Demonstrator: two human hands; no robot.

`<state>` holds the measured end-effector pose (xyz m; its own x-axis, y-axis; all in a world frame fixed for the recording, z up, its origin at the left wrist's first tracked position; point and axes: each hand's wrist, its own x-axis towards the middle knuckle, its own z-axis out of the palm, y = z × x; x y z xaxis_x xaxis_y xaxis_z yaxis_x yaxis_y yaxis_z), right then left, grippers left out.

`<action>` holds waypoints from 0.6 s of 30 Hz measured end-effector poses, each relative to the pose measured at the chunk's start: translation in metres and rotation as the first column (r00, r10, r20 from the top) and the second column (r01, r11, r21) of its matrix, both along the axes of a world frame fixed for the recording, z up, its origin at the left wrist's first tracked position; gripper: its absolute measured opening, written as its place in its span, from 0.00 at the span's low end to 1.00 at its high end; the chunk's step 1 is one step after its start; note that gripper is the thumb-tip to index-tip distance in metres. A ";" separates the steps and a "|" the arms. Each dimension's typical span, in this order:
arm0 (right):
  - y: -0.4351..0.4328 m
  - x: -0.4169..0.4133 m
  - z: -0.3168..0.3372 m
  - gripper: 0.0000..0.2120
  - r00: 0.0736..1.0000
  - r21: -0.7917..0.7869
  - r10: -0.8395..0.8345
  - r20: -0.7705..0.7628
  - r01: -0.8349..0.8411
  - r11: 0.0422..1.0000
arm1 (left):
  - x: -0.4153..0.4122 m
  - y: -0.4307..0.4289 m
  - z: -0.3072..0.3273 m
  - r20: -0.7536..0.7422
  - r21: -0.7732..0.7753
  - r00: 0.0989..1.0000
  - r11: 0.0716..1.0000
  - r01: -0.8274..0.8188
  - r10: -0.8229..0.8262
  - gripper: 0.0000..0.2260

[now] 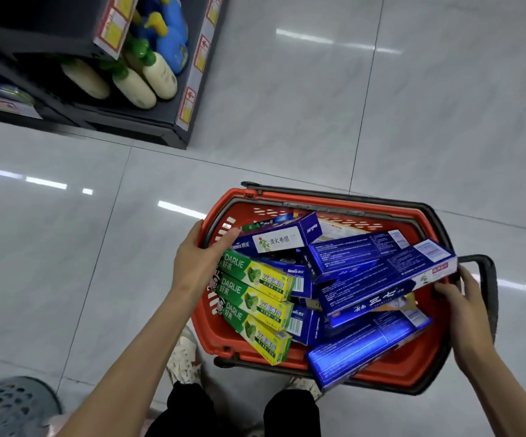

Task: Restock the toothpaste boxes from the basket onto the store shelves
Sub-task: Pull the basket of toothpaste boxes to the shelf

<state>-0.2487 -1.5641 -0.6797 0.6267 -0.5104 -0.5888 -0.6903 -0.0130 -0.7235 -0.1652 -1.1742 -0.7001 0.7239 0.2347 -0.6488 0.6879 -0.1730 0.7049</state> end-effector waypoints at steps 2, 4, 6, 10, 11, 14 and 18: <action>0.014 -0.002 0.004 0.17 1.000 0.004 -0.015 -0.011 0.015 1.000 | -0.002 0.015 0.006 -0.004 0.006 1.000 1.000 -0.010 0.010 0.21; 0.035 0.003 0.017 0.18 1.000 0.003 -0.008 0.001 0.008 1.000 | -0.005 0.037 0.014 -0.017 0.001 0.999 0.999 -0.041 0.041 0.22; 0.061 0.013 0.035 0.19 0.998 -0.029 0.064 0.013 -0.064 0.998 | -0.008 0.062 0.024 -0.025 0.003 0.996 0.996 -0.088 0.088 0.21; 0.115 0.041 0.071 0.21 0.989 -0.003 0.146 0.033 -0.146 0.989 | -0.012 0.124 0.053 -0.060 -0.035 0.959 0.960 -0.279 0.276 0.30; 0.131 0.049 0.081 0.18 0.989 0.019 0.140 0.036 -0.141 0.990 | -0.012 0.141 0.063 -0.065 -0.045 0.945 0.945 -0.324 0.321 0.31; 0.189 0.070 0.113 0.13 0.984 0.068 0.174 0.021 -0.175 0.982 | -0.011 0.191 0.099 -0.053 -0.049 0.906 0.905 -0.423 0.420 0.21; 0.275 0.094 0.156 0.11 0.981 0.055 0.194 0.004 -0.193 0.980 | -0.001 0.268 0.148 -0.034 -0.036 0.856 0.855 -0.517 0.516 0.16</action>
